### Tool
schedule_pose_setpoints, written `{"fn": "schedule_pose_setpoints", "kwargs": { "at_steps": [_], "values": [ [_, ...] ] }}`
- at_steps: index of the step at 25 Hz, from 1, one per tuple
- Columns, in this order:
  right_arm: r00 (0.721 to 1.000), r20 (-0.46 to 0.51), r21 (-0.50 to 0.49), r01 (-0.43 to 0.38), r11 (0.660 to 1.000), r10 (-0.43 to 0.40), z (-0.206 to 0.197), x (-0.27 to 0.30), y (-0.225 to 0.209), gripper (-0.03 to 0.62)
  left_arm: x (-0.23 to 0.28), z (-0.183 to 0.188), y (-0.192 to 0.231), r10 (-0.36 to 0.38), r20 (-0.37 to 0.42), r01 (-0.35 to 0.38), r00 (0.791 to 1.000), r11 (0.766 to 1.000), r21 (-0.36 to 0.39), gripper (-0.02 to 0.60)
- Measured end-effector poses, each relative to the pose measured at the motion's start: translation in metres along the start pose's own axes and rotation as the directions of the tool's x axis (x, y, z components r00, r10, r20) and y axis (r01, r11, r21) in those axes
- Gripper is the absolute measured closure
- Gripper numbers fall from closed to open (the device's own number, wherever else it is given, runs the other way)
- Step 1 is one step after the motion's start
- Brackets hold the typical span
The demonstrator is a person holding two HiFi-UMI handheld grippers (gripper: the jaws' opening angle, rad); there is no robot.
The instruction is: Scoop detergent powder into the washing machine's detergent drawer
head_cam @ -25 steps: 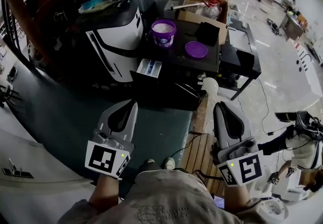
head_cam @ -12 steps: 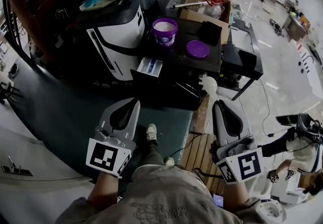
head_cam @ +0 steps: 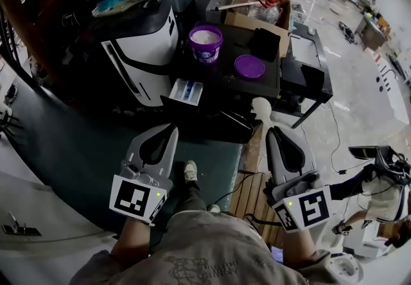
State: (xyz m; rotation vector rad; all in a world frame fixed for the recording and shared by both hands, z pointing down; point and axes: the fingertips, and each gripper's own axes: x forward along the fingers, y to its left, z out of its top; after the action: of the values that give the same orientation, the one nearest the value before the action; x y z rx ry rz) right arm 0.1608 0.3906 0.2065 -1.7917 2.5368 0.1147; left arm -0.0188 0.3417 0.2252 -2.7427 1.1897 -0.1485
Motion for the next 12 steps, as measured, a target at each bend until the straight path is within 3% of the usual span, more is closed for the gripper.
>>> {"fn": "schedule_pose_setpoints", "kwargs": {
  "at_steps": [12],
  "values": [
    [0.998,-0.055,0.014,0.019,1.0,-0.018,-0.023,0.117,-0.033,0.557,0.092,-0.025,0.087,-0.038,-0.024,0.038,0.999,0.999,-0.022,0.581]
  ]
}}
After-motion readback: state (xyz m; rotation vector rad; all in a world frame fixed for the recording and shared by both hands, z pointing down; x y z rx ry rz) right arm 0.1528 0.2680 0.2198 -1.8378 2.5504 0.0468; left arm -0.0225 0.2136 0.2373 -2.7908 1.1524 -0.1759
